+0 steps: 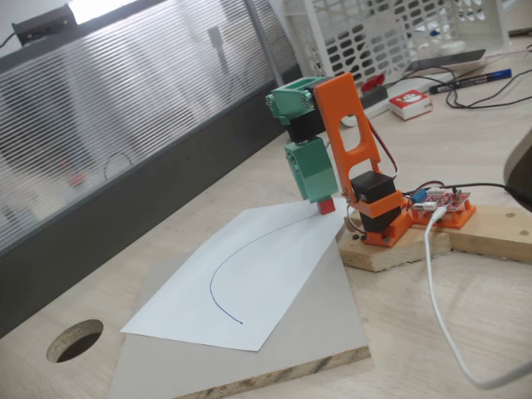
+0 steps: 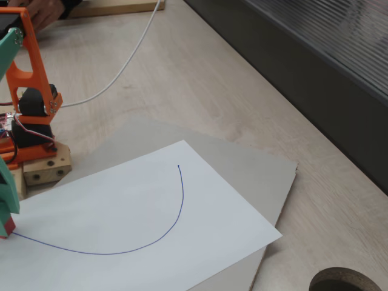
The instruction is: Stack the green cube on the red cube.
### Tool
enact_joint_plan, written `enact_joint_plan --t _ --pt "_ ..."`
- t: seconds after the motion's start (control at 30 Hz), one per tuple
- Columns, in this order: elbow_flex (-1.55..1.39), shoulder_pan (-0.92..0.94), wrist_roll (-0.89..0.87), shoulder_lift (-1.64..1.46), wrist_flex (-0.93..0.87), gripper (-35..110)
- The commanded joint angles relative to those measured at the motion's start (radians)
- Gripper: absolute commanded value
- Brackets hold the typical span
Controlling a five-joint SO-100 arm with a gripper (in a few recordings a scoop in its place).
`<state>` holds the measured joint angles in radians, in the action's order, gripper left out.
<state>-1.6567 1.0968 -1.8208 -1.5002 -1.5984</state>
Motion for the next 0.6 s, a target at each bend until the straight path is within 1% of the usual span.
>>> enact_joint_plan --t 0.0,0.13,0.33,0.57 --pt "-0.002 0.006 0.0 -0.028 -0.017 30" --pt "-0.002 0.008 0.0 -0.043 -0.017 30" --pt "-0.008 0.011 -0.002 -0.169 -0.017 30" --pt "-0.014 0.005 -0.002 -0.17 -0.017 30"
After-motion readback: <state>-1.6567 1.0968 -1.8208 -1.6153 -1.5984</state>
